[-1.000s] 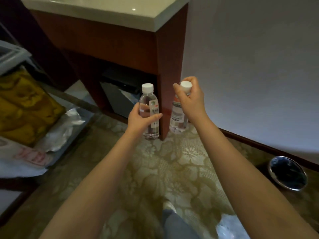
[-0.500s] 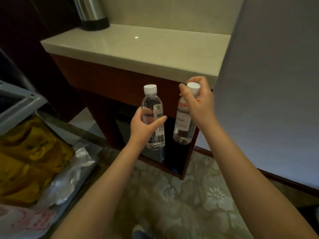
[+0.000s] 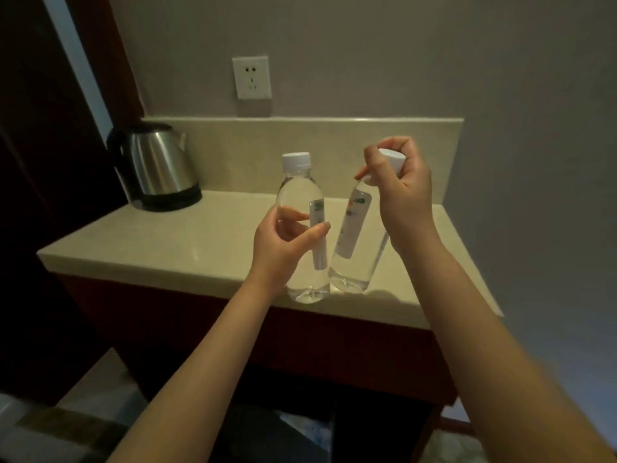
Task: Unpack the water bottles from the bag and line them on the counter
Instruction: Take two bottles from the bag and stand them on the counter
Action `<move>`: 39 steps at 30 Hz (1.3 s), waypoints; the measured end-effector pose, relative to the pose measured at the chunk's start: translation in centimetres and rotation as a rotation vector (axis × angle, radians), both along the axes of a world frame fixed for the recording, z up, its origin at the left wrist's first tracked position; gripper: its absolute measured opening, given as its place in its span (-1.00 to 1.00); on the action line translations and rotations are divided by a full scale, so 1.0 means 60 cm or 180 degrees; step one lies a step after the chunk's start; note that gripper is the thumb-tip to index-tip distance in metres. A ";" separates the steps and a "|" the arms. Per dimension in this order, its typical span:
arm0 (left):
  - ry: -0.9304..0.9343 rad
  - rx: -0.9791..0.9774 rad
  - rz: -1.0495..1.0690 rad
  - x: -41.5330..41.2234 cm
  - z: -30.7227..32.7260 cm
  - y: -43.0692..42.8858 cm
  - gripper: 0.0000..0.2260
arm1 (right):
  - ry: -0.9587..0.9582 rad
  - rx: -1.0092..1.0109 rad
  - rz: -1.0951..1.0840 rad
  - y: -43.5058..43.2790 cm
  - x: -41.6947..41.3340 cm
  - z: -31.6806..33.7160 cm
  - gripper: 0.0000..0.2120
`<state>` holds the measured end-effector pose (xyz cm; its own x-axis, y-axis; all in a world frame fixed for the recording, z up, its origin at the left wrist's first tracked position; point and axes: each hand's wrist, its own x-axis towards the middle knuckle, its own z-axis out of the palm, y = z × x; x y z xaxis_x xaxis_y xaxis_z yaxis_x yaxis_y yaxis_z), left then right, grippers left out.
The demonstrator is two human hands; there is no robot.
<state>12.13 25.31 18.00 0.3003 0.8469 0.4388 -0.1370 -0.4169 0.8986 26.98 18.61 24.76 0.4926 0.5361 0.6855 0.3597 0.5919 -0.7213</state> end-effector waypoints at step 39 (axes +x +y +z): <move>0.1198 -0.0035 -0.0426 0.021 0.009 0.685 -0.54 | -0.0511 -0.1507 -0.1001 0.628 0.024 -0.016 -0.74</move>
<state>13.37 66.44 18.54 0.5464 0.7934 0.2682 0.1501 -0.4079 0.9006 28.44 56.27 23.79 0.5875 0.6468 0.4863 0.5922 0.0659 -0.8031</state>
